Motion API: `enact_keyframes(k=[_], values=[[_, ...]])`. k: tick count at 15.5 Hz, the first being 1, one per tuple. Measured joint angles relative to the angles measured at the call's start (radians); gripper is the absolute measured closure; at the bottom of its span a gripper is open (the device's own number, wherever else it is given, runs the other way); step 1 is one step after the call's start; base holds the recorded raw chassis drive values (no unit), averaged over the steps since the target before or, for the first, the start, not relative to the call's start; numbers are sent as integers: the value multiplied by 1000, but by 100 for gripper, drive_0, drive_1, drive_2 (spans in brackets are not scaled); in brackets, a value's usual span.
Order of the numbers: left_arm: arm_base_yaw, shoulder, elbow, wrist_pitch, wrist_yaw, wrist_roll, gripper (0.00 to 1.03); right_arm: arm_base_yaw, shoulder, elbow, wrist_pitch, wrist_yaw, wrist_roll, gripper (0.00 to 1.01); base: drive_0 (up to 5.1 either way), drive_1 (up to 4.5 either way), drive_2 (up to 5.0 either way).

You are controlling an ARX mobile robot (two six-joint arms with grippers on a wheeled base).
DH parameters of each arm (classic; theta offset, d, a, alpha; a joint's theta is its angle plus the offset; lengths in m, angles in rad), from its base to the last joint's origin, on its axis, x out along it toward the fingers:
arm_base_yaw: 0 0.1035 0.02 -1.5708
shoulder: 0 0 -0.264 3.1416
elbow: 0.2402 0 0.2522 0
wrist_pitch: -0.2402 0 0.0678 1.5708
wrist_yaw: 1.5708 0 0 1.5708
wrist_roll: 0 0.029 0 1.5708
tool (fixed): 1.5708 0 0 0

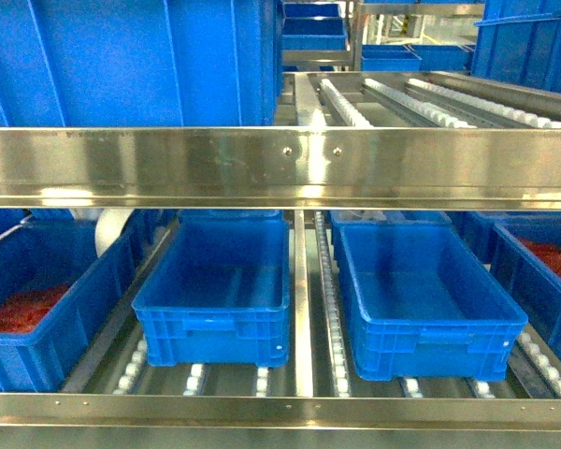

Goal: Sort blue parts and orange caps into right shelf containers

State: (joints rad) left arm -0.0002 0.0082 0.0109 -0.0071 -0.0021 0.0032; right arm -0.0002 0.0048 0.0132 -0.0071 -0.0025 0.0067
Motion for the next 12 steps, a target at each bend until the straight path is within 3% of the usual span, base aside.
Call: enact_keyframes(k=[12], values=[[0, 0, 0, 4, 1, 0, 61, 0, 0, 0, 5, 0, 0, 62, -480, 252, 252]])
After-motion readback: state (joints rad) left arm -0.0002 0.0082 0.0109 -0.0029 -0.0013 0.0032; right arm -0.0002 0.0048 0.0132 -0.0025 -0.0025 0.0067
